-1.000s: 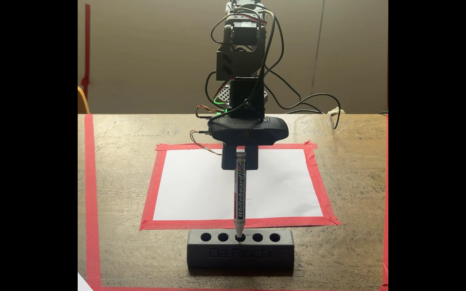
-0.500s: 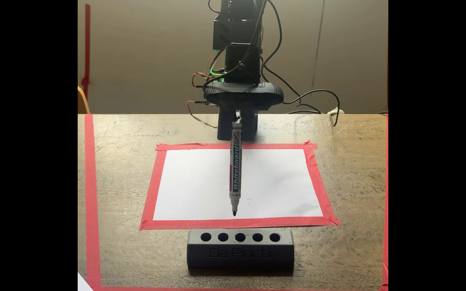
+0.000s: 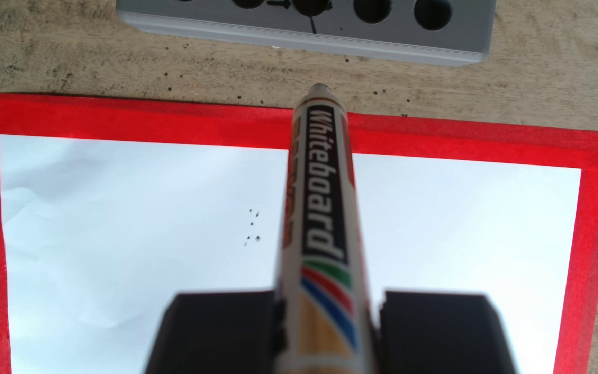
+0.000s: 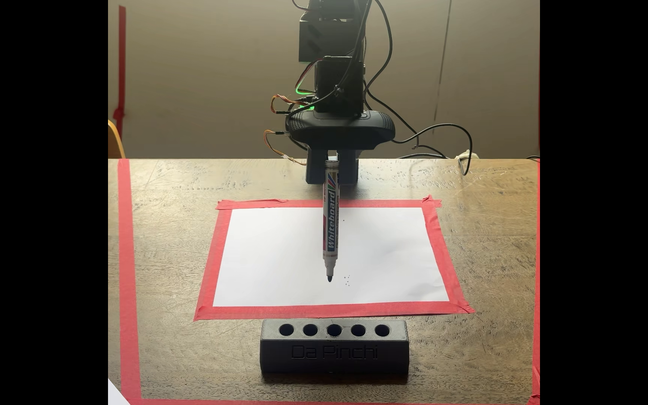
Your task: Pick up a pen
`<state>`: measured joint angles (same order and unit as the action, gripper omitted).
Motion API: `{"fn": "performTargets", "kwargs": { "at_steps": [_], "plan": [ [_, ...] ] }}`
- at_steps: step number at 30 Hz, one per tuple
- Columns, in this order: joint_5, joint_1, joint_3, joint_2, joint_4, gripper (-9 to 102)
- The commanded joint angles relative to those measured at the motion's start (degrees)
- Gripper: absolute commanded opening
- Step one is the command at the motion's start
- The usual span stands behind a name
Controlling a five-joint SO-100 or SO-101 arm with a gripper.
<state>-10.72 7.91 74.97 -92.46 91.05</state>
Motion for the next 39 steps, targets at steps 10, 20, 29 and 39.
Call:
{"fn": "performTargets", "kwargs": {
  "at_steps": [10, 20, 29, 39],
  "plan": [
    [-0.4, 0.5, -2.2, -5.5, 3.4, -1],
    [-0.4, -0.1, -2.1, -10.7, 3.7, -1],
    [-0.4, 0.3, 11.3, -19.6, 3.3, -1],
    [-2.5, 0.4, 22.8, -31.6, 6.6, -1]
  ]
}}
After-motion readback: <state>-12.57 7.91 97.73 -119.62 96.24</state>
